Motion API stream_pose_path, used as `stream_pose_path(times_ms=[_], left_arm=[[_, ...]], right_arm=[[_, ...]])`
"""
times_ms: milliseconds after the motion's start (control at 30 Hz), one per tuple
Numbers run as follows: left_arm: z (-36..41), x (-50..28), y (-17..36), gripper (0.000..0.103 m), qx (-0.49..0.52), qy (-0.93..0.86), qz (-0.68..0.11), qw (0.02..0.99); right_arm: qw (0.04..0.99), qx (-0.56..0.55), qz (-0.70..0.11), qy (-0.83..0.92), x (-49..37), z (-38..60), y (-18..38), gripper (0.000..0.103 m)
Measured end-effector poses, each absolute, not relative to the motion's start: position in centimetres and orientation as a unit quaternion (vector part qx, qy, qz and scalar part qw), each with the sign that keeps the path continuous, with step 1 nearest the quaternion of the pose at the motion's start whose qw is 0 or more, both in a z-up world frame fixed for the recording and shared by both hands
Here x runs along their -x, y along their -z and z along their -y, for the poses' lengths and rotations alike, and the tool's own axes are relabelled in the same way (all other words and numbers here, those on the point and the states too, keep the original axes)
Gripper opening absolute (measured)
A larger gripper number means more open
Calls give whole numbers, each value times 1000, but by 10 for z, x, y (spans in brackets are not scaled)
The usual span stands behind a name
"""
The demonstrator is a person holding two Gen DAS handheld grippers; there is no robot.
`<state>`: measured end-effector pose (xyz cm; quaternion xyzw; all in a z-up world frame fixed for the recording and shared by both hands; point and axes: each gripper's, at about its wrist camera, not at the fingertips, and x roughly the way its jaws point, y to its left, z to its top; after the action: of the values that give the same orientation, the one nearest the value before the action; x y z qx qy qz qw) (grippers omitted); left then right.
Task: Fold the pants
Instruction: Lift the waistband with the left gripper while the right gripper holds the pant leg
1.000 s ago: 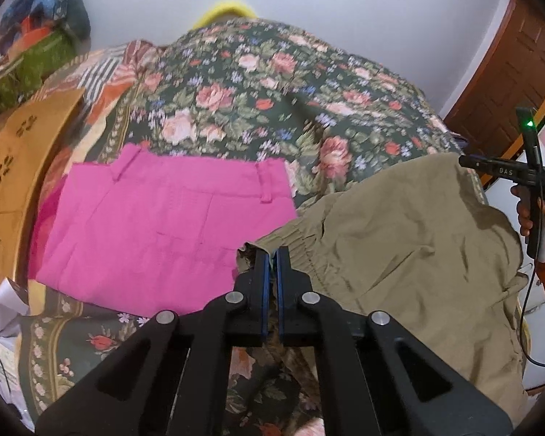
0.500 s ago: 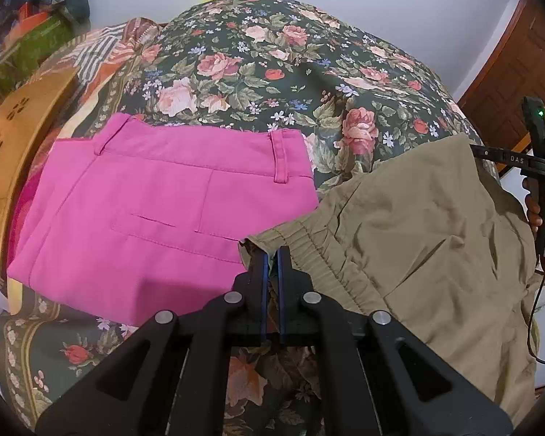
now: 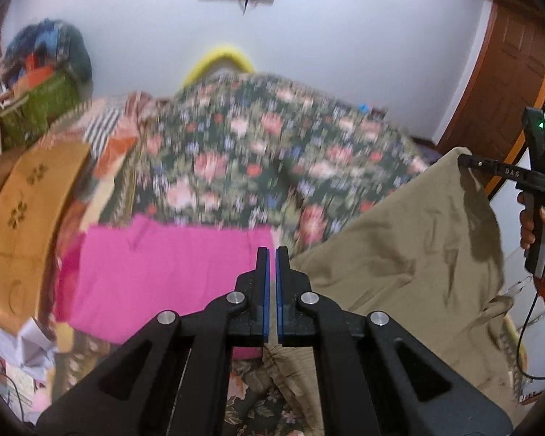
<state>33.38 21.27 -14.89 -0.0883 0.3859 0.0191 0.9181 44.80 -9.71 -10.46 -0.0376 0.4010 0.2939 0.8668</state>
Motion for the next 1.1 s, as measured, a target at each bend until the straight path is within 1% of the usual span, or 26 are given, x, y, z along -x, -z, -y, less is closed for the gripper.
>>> stream_pose_path(times_ms=[100, 167, 200, 233, 267, 300, 333, 467, 500, 567, 600, 633, 733, 833, 867, 900, 933, 1000, 1100], left_arm=[[-211, -332, 133, 2, 72, -20, -375, 924], [-213, -333, 135, 2, 69, -31, -379, 922], [-217, -336, 140, 6, 79, -31, -387, 918], [-220, -337, 147, 13, 89, -29, -395, 914], [-225, -339, 154, 18, 101, -27, -405, 908], [-230, -344, 166, 28, 114, -27, -419, 901], [-233, -347, 176, 33, 121, -28, -427, 896], [-236, -364, 219, 34, 134, -25, -466, 874], [-236, -370, 231, 36, 139, -20, -476, 868], [-236, -378, 247, 45, 146, -11, -489, 860], [-235, -381, 255, 59, 148, -10, -495, 856], [-235, -386, 264, 69, 149, -11, -505, 850], [-236, -390, 278, 69, 161, 2, -503, 849], [-233, -389, 278, 69, 163, 21, -493, 855], [-231, -389, 279, 68, 160, 29, -493, 855], [-228, -390, 279, 61, 157, 36, -496, 854], [-224, -390, 280, 59, 153, 40, -499, 852], [-221, -390, 284, 59, 154, 40, -505, 848], [-222, -392, 282, 54, 154, 36, -506, 848]], right_arm=[[875, 41, -376, -302, -436, 92, 79, 12], [878, 50, -363, -307, -427, 88, 67, 12], [877, 50, -367, -307, -424, 88, 66, 12], [877, 52, -364, -309, -421, 88, 63, 12], [878, 53, -362, -310, -419, 88, 63, 12], [878, 57, -360, -310, -418, 87, 64, 12], [879, 59, -360, -309, -417, 88, 64, 12], [876, 59, -370, -304, -423, 90, 78, 12], [876, 59, -373, -302, -427, 91, 83, 12], [874, 56, -379, -299, -430, 95, 91, 12], [873, 52, -383, -299, -432, 97, 95, 12], [871, 48, -388, -297, -435, 100, 100, 12], [866, 37, -402, -294, -442, 108, 114, 12], [863, 35, -413, -289, -447, 113, 128, 12], [861, 33, -418, -287, -450, 115, 133, 12], [860, 29, -421, -287, -451, 117, 137, 12], [858, 25, -425, -286, -454, 118, 141, 12], [857, 18, -430, -283, -457, 122, 148, 12], [854, 11, -435, -284, -459, 125, 154, 12]])
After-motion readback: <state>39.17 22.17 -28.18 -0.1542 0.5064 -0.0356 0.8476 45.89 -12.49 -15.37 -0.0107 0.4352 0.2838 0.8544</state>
